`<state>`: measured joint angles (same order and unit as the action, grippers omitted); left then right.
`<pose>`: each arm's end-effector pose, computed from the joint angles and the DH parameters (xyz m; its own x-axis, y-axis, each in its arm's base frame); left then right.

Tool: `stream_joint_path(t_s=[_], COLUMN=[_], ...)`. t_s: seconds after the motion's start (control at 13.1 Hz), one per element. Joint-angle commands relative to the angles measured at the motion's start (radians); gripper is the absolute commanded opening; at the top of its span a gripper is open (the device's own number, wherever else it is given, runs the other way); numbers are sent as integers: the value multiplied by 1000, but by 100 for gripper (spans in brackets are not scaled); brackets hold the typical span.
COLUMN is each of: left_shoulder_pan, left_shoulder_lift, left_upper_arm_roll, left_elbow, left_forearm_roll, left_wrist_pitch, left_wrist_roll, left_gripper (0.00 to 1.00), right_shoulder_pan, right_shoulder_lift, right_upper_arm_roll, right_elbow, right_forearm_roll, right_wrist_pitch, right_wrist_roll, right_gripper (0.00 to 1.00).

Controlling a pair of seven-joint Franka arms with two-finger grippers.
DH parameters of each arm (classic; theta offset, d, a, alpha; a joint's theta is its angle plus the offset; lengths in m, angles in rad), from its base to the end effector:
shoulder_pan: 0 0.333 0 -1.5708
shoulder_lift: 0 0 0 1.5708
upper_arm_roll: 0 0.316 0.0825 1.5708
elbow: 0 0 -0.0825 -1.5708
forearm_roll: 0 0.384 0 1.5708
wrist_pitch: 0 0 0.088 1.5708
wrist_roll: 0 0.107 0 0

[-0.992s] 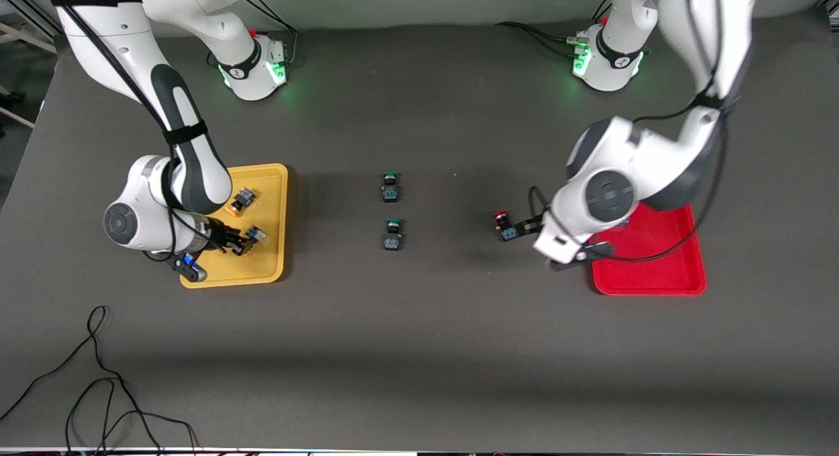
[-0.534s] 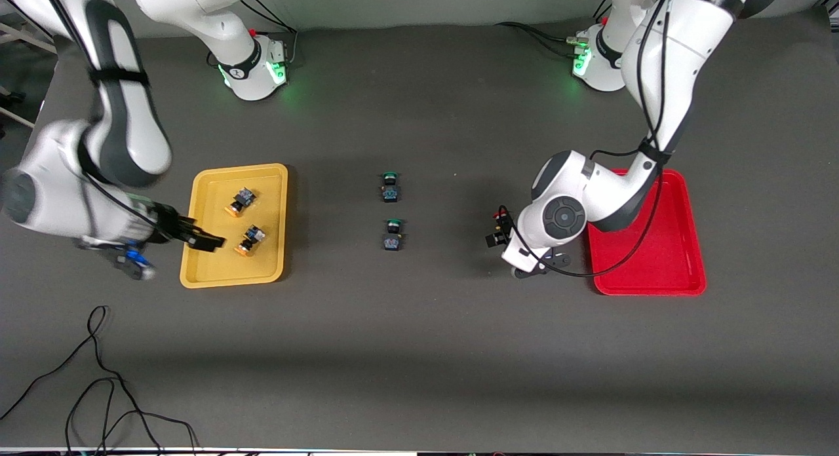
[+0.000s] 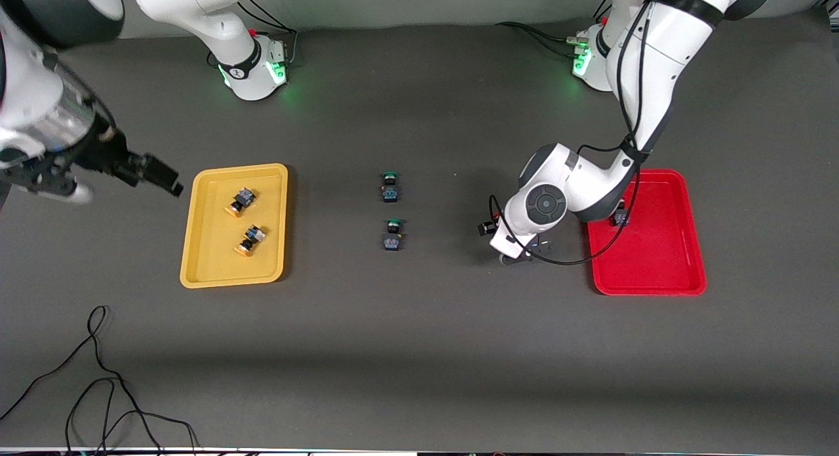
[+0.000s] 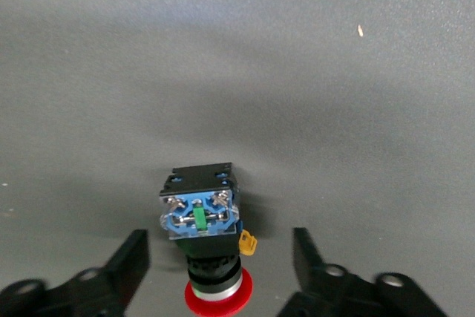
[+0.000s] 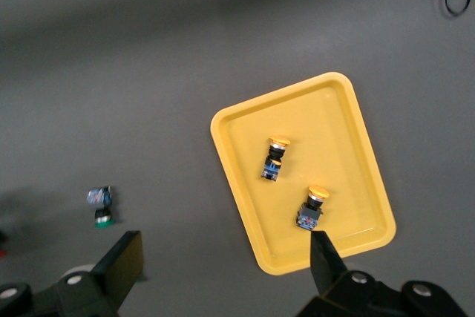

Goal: Place red and yellow buttons in trays
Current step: 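Open the right gripper and withdraw it from the yellow tray, then carry the red button with the left gripper and lower it into the red tray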

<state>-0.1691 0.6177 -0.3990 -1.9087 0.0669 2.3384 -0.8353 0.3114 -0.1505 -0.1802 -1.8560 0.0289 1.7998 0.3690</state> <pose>0.5209 -0.3231 0.1822 0.9395 0.2553 -0.2284 0.2674 -0.9633 0.0232 0.5200 0.0652 0.5885 0.9680 -0.2421 0.0653 -0.2364 -0.9680 -0.0847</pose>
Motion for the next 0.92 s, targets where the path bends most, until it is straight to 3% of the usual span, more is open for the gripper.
stream_joint_path(t_s=[0.0,0.08,0.15,0.31,0.53,0.69,0.84], left_shoulder_pan=[-17,-17,-15,9,86,179,331], left_shoulder_lift=[-24,-24,-33,-88,-195,-284,-358], left_upper_arm_roll=[16,16,16,17,17,17,19], left_elbow=[-33,-33,-32,-15,114,167,160], left_forearm_roll=[14,14,14,14,14,14,21], left_wrist_pitch=[33,33,26,-54,-404,-589,-652], left_wrist_roll=[-30,-30,-30,-21,40,211,461], left_gripper=[33,10,0,0,0,0,0], right_shoulder_pan=[-83,-93,-95,-101,-121,-124,-132], right_shoulder_lift=[-3,-3,-3,11,12,17,37], right_upper_arm_roll=[44,42,42,36,44,65,74], right_elbow=[60,72,87,113,115,113,113], right_forearm_roll=[-21,-21,-20,-21,-46,-57,-52], right_wrist_pitch=[-71,-76,-89,-178,-189,-189,-188], right_wrist_roll=[-155,-203,-232,-239,-242,-271,-303], right_gripper=[100,100,100,100,100,100,100])
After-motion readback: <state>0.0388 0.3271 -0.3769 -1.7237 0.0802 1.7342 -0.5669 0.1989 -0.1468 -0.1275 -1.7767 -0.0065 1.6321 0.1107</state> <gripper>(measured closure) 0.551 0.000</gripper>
